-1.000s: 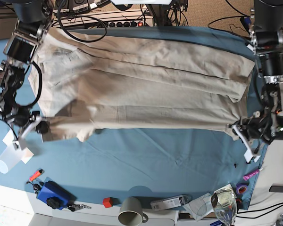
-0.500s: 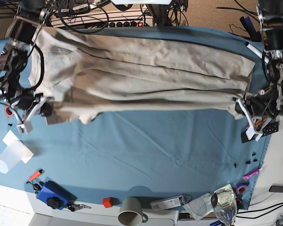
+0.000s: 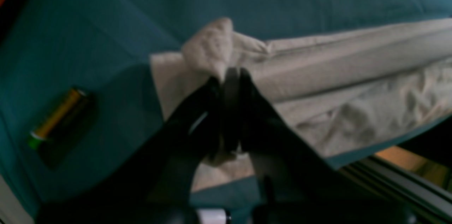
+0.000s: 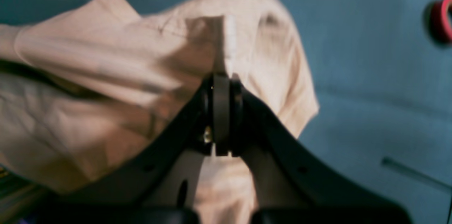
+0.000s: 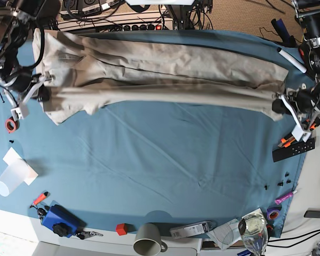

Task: Fold the T-shirt properly
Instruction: 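Lift the shirt with both grippers and fold it lengthwise again, then regrasp the folded shirt ends with both grippers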

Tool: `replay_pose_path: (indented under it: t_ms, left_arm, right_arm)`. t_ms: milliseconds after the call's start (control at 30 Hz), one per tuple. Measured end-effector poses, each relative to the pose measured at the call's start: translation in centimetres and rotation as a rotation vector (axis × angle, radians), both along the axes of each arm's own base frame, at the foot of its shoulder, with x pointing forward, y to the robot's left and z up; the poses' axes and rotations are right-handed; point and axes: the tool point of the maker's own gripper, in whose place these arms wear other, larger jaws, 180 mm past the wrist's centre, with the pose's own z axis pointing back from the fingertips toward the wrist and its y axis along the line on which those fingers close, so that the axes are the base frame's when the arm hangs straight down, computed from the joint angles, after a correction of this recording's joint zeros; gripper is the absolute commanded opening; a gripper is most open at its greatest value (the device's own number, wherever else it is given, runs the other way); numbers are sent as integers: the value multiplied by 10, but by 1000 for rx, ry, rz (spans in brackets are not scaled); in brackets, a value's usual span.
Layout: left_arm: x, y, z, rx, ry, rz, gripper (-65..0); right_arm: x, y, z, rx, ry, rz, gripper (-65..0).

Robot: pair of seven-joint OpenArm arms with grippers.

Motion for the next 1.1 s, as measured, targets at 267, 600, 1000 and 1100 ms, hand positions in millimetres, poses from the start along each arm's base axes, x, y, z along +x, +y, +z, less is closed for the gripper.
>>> replay_pose_path:
  t_ms: [267, 600, 1000, 1100]
  left_arm:
    - [-28, -10, -2, 34, 14, -52, -650]
    - [-38, -23, -21, 63, 14, -12, -580]
    - [-35, 2, -26, 145, 46, 137, -263]
    - [-37, 2, -27, 143, 51, 141, -263]
  right_arm:
    - [-26, 14, -11, 28, 20, -31, -650]
    - [-35, 12, -18, 51, 24, -91, -650]
    - [-51, 11, -27, 47, 73, -96, -452]
    - [-51, 11, -27, 52, 74, -111, -452]
